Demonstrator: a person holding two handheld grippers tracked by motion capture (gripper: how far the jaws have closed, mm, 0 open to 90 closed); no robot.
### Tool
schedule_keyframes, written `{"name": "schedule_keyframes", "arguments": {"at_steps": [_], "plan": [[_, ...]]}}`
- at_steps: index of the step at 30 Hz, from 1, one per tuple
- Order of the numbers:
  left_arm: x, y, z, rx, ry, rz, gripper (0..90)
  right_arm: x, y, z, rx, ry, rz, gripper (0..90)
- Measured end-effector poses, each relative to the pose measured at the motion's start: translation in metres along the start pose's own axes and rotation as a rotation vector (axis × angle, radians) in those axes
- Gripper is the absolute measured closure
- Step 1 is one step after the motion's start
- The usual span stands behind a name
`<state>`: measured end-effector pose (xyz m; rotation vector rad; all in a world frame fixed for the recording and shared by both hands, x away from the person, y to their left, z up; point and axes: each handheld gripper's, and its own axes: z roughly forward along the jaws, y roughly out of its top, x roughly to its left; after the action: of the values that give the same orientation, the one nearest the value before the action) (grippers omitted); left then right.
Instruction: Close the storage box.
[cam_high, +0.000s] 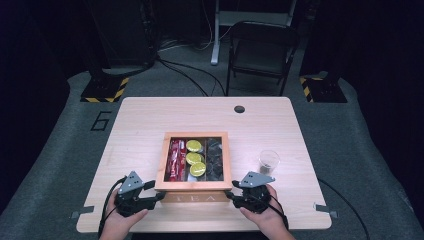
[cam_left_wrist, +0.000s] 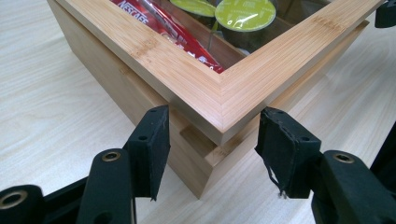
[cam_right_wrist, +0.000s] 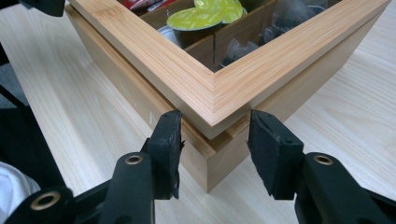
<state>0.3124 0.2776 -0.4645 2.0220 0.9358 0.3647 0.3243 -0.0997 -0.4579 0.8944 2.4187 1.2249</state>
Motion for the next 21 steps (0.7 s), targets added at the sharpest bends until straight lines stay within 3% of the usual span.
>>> {"name": "schedule_keyframes", "arguments": {"at_steps": [3,5,8,16,21], "plan": [[-0.002,-0.002,0.004,0.040,0.011,0.024,44.0,0.001,0.001,-0.002,-0.009,-0.005,-0.008,54.1],[-0.002,-0.002,0.003,0.010,0.004,0.000,39.9,0.001,0.002,-0.003,-0.035,0.015,0.012,53.8],[0.000,-0.001,0.000,-0.011,0.003,-0.024,36.3,0.001,0.001,-0.002,-0.024,0.013,0.010,53.5],[0.003,0.001,-0.002,-0.018,-0.001,-0.023,36.4,-0.001,0.002,-0.003,-0.043,0.007,0.007,49.9],[0.006,0.004,-0.007,-0.063,0.013,-0.045,36.6,-0.005,0.005,-0.008,-0.066,-0.002,0.020,47.5]]}}
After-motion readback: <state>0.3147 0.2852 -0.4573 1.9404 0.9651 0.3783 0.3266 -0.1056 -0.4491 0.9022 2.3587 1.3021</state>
